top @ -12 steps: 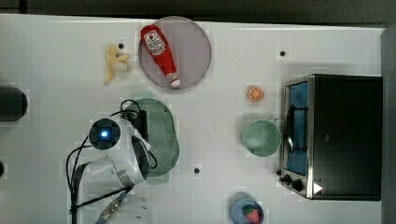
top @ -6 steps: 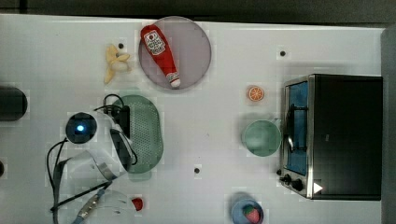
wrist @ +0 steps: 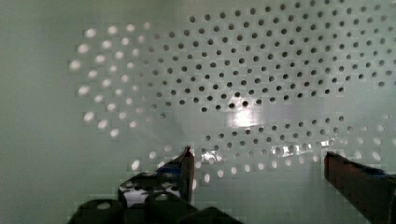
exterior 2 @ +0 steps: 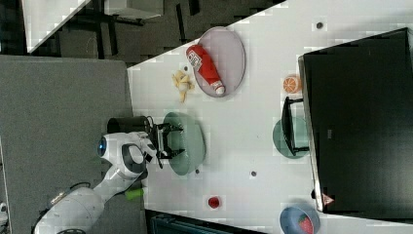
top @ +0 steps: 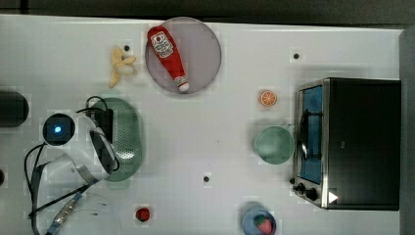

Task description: Drag strainer right to left.

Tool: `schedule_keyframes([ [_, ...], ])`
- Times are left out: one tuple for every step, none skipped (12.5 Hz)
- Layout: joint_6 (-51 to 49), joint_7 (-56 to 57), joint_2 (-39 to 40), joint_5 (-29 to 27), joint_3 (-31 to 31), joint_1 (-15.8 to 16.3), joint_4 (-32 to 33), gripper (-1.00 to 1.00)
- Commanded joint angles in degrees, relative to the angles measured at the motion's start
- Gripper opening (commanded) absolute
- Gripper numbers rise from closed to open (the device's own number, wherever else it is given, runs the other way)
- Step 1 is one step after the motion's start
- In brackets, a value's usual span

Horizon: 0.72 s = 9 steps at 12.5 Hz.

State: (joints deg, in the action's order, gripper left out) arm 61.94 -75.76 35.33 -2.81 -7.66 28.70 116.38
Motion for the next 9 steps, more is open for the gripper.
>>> schedule_keyframes([
  [-0.8, -3.3, 0.0, -2.7, -0.6, 3.0, -2.0, 1.0],
  [-1.1, -3.4, 0.3, -2.8, -0.6, 3.5, -2.7, 1.0],
  [-1.3, -3.8, 0.4, -3.0, -0.6, 3.9, -3.1, 1.0],
  [-1.3, -3.9, 0.5, -3.4, -0.6, 4.3, -3.5, 1.0],
  [-1.3, -4.5, 0.5, -4.0, -0.6, 4.6, -4.0, 1.0],
  [-1.4, -5.9, 0.7, -4.5, -0.6, 4.8, -4.2, 1.0],
  [-1.3, -6.0, 0.7, -4.5, -0.6, 5.0, -4.4, 1.0],
  [-1.5, -5.7, 0.4, -4.4, -0.5, 5.1, -4.2, 1.0],
  [-2.2, -4.3, -0.5, -4.1, -0.3, 5.1, -4.1, 1.0],
])
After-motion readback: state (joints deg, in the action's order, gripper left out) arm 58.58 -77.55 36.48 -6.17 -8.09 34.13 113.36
